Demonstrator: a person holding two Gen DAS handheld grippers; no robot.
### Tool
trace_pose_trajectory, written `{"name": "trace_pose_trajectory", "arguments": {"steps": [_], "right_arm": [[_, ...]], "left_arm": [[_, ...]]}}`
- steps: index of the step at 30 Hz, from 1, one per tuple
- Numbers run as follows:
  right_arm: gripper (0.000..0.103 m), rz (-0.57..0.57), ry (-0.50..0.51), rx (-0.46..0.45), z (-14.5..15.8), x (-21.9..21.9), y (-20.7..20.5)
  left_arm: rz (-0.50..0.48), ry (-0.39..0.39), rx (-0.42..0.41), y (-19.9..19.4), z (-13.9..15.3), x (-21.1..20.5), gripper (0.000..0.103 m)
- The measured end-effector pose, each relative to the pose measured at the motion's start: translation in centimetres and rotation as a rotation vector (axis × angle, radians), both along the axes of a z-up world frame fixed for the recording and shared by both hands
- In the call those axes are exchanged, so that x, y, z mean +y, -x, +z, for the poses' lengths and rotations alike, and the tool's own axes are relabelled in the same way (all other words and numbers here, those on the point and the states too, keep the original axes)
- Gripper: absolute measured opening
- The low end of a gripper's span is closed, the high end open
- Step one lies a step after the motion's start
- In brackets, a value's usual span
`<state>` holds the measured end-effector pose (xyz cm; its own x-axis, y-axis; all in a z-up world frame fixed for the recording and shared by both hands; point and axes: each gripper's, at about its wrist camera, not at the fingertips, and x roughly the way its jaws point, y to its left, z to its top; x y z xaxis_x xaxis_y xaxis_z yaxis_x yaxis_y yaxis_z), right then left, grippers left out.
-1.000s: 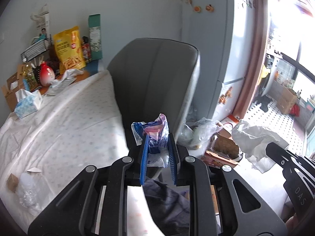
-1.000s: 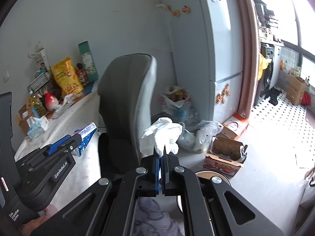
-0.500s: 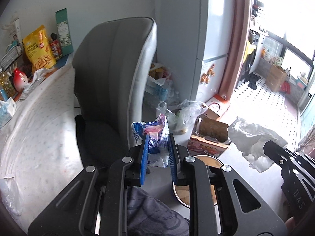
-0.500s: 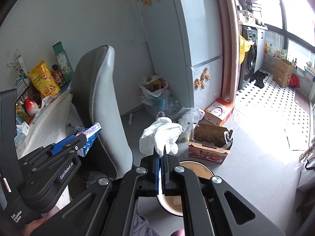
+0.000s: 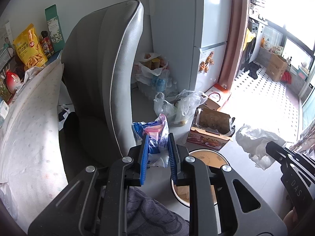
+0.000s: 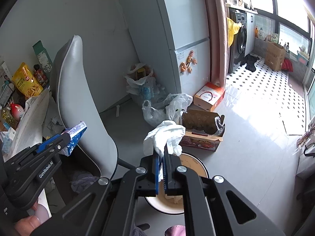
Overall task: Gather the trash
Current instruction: 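Carry the wrapper and tissue in both tools over the beige bucket, then open both tools to drop the wrapper and tissue into the bucket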
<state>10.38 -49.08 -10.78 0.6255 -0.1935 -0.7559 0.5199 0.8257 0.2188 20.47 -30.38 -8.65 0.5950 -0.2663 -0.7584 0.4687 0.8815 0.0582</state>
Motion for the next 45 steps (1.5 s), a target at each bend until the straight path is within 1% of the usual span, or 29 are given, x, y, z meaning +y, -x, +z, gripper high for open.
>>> {"name": "trace_pose_trajectory", "arguments": {"steps": [1, 2, 3, 4, 10, 15, 23, 25, 27, 28, 29, 30, 31, 32, 34, 36, 38, 41, 45], "right_arm": [[0.011, -0.001, -0.006, 0.005, -0.2, -0.1, -0.1], [0.021, 0.002, -0.012, 0.005, -0.3, -0.1, -0.1], [0.041, -0.004, -0.008, 0.001, -0.4, -0.2, 0.0], [0.046, -0.010, 0.003, -0.002, -0.4, -0.3, 0.3], [0.045, -0.027, -0.002, -0.004, -0.8, -0.8, 0.8], [0.045, -0.068, 0.011, -0.013, 0.0, -1.4, 2.4], [0.046, -0.168, 0.027, -0.010, 0.2, -3.5, 6.3], [0.046, -0.189, 0.027, -0.005, 0.2, -4.1, 7.1], [0.046, -0.204, 0.030, -0.004, 0.3, -4.6, 7.6], [0.046, -0.212, 0.032, -0.006, 0.4, -5.0, 7.9], [0.046, -0.217, 0.032, -0.009, 0.4, -5.2, 8.1], [0.046, -0.222, 0.032, -0.012, 0.5, -5.4, 8.2], [0.046, -0.225, 0.032, -0.016, 0.6, -5.6, 8.3], [0.046, -0.224, 0.031, -0.019, 0.7, -5.6, 8.3], [0.046, -0.220, 0.029, -0.024, 0.7, -5.5, 8.2], [0.046, -0.211, 0.024, -0.026, 0.6, -5.4, 7.8], [0.046, -0.198, 0.023, -0.029, 0.7, -5.0, 7.4], [0.049, -0.185, 0.022, -0.037, 1.0, -4.5, 6.9], [0.057, -0.154, 0.026, -0.052, 1.5, -3.0, 5.9]], "left_arm": [[0.001, -0.003, 0.002, 0.0, -0.1, -0.1, 0.020], [0.002, -0.005, 0.003, 0.0, -0.2, -0.2, 0.020], [0.002, -0.007, 0.003, 0.0, -0.2, -0.2, 0.020], [0.001, -0.008, 0.003, 0.1, -0.3, -0.3, 0.020], [-0.007, -0.014, 0.005, -0.1, -0.2, -0.8, 0.020], [-0.042, -0.012, 0.013, 0.7, -0.4, -2.0, 0.020], [-0.153, -0.005, 0.046, 3.2, -1.1, -5.8, 0.020], [-0.188, -0.008, 0.067, 3.7, -1.3, -6.8, 0.020], [-0.230, -0.007, 0.093, 4.2, -1.5, -7.8, 0.025], [-0.246, -0.013, 0.093, 4.5, -1.5, -8.2, 0.029], [-0.257, -0.017, 0.089, 4.8, -1.5, -8.5, 0.040], [-0.264, -0.024, 0.084, 5.0, -1.5, -8.7, 0.048], [-0.269, -0.027, 0.076, 5.2, -1.4, -8.8, 0.064], [-0.270, -0.025, 0.070, 5.3, -1.2, -8.7, 0.073], [-0.247, -0.022, 0.067, 4.9, -1.0, -8.2, 0.073], [-0.229, -0.015, 0.080, 4.3, -1.0, -7.6, 0.075], [-0.197, -0.015, 0.076, 3.8, -0.7, -6.9, 0.080], [-0.154, -0.016, 0.053, 3.3, 0.1, -5.6, 0.086], [-0.094, -0.002, 0.032, 2.4, 1.4, -2.9, 0.092]]}}
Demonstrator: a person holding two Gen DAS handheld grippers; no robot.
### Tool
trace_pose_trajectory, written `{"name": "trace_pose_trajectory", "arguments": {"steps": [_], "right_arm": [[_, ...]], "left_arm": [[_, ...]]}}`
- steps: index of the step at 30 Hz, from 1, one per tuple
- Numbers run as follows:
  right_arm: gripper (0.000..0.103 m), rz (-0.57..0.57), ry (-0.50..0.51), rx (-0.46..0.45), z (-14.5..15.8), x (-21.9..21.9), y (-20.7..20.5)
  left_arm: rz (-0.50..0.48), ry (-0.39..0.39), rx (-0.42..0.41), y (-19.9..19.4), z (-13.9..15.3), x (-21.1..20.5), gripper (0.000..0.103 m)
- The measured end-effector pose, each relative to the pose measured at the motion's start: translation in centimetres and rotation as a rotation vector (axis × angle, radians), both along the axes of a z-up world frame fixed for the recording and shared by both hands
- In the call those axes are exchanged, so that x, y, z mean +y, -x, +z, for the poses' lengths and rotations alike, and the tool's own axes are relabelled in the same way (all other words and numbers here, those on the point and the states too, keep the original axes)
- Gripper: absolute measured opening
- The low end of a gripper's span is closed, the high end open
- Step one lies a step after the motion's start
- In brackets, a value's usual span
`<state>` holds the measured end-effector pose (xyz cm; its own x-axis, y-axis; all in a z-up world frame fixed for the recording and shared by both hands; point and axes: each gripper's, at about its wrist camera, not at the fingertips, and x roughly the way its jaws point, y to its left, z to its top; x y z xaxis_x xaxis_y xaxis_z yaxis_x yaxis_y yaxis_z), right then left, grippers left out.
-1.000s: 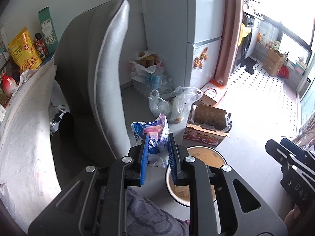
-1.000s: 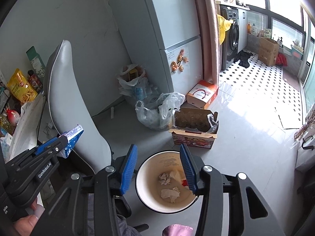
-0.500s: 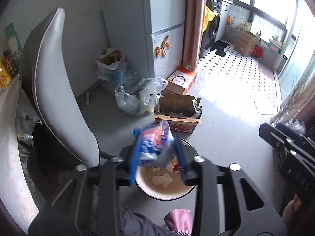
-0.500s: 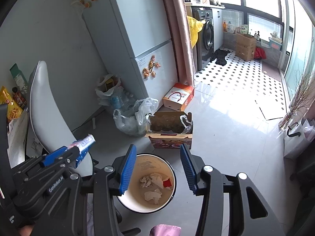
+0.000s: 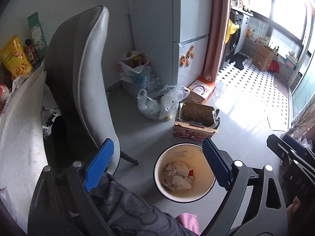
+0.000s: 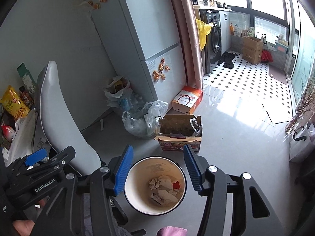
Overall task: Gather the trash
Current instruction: 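Open both tools to drop the wrapper and tissue into the bucket, then move both tools back over the remaining trash on the table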
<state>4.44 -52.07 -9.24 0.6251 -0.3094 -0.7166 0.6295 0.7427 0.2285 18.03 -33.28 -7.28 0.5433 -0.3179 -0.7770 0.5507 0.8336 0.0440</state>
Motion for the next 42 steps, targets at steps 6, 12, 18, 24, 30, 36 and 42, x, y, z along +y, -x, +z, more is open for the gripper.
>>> {"name": "trace_pose_trajectory", "arguments": {"steps": [6, 12, 18, 24, 30, 36, 42], "right_arm": [[0.074, 0.072, 0.009, -0.023, 0.9, 3.7, -2.1], [0.083, 0.150, 0.014, -0.053, 2.1, 7.7, -3.9], [0.091, 0.224, 0.026, -0.077, 3.5, 11.8, -5.1], [0.095, 0.319, 0.045, -0.097, 4.8, 17.2, -6.4], [0.095, 0.409, 0.064, -0.107, 5.8, 22.3, -7.2], [0.095, 0.500, 0.097, -0.115, 6.8, 27.8, -7.8], [0.095, 0.586, 0.137, -0.114, 7.5, 33.3, -8.4]], "left_arm": [[0.103, 0.010, -0.038, -0.9, 1.9, 5.0, 0.095], [0.195, 0.023, -0.063, -1.7, 3.3, 9.9, 0.095], [0.280, 0.042, -0.093, -1.5, 4.3, 15.0, 0.095], [0.373, 0.059, -0.116, -1.2, 5.1, 20.7, 0.095], [0.464, 0.080, -0.132, -0.8, 5.7, 26.6, 0.095], [0.539, 0.101, -0.139, -0.2, 6.0, 31.9, 0.095], [0.615, 0.129, -0.143, 0.3, 5.9, 36.9, 0.095]]}}
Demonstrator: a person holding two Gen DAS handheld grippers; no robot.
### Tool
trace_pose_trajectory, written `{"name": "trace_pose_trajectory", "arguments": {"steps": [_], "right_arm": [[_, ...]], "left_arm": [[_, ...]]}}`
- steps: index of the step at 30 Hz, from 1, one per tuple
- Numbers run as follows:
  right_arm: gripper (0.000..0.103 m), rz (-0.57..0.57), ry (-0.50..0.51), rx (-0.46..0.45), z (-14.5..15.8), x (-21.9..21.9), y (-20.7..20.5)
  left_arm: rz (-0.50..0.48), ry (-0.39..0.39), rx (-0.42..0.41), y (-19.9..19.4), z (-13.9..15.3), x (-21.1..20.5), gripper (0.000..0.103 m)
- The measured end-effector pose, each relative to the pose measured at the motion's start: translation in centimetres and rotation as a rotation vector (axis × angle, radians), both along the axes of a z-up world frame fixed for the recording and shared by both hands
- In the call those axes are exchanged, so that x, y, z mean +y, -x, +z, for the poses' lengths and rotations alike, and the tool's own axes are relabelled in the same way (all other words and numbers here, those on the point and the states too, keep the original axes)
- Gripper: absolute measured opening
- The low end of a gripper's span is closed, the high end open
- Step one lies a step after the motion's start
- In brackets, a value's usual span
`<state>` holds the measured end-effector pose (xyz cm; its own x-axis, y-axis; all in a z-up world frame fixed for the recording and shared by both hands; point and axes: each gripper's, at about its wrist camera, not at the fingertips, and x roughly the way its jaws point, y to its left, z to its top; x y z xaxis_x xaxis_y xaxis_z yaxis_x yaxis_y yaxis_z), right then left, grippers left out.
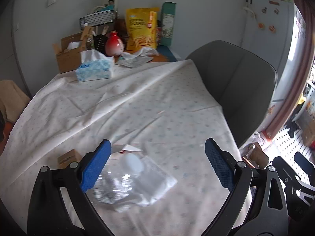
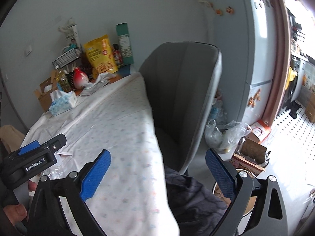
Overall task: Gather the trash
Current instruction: 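Move both tools back over the remaining trash on the table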
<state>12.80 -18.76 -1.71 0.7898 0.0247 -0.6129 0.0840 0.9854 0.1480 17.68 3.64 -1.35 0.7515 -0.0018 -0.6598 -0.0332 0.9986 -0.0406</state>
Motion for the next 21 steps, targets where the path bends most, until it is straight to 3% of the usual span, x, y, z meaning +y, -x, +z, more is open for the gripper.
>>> {"name": "trace_pose_trajectory", "arguments": {"steps": [10, 21], "right_arm": [[0.095, 0.136, 0.046, 0.022, 0.0, 7.8, -1.0], [0.090, 0.244, 0.063, 0.058, -1.3, 14.1, -2.4]], "left_arm": [[0.136, 0.048, 0.017, 0.7, -1.5, 8.1, 0.095], [0.213, 0.061, 0.059, 0.8, -3.7, 13.0, 0.095]]}}
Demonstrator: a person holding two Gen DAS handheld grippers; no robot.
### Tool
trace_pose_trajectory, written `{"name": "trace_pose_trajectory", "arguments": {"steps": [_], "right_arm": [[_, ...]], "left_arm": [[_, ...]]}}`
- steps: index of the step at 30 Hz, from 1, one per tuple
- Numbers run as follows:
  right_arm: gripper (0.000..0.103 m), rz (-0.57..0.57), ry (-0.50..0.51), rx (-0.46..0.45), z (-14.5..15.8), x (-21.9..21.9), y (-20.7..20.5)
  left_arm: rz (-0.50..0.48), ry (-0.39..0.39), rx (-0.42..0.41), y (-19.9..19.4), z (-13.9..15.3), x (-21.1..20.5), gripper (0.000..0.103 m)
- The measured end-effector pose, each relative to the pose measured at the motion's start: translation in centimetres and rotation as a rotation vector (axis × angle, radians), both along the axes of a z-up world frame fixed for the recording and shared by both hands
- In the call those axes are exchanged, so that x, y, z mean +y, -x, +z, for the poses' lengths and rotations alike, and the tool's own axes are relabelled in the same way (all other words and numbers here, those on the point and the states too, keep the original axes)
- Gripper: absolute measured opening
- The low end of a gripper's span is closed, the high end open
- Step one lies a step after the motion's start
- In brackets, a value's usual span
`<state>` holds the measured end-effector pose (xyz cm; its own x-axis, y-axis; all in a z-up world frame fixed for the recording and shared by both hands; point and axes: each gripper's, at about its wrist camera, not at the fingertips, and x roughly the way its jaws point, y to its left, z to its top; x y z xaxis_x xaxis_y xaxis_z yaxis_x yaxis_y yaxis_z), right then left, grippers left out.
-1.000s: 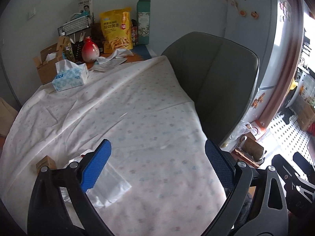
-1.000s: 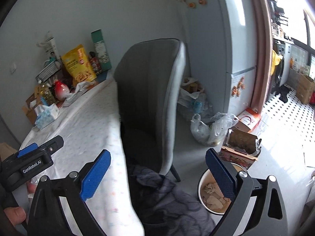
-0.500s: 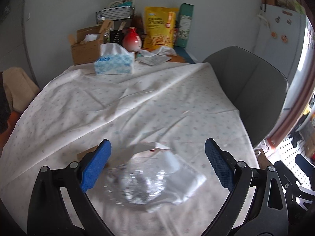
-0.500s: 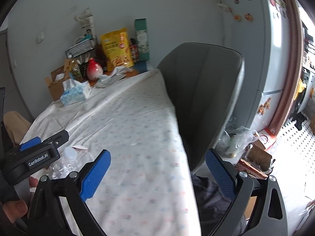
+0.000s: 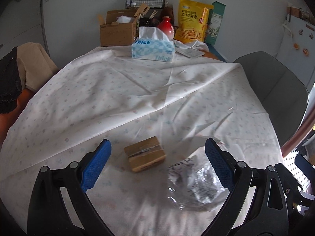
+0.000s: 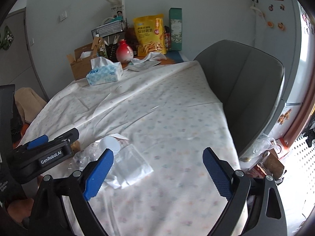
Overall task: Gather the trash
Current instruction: 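Move both tools back over the remaining trash on the table, then grasp the small cardboard box with the left tool while the right tool grasps the clear plastic bottle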
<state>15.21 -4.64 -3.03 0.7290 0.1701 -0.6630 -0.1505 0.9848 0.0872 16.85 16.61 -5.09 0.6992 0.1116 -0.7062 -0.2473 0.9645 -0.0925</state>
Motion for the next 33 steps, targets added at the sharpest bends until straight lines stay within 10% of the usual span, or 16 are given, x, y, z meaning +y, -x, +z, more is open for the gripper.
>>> {"name": "trace_pose_trajectory", "arguments": {"steps": [12, 14, 33], "right_arm": [[0.088, 0.028, 0.008, 0.032, -1.3, 2.6, -1.8], [0.085, 0.042, 0.008, 0.041, -1.6, 3.0, -2.1], [0.056, 0.149, -0.042, 0.118, -3.8, 7.3, -4.3]], "left_arm": [[0.042, 0.020, 0.075, -1.6, -2.9, 2.1, 0.091], [0.040, 0.048, 0.095, -1.8, -3.4, 2.4, 0.054], [0.069, 0.036, 0.033, -0.9, -2.8, 4.8, 0.054]]}}
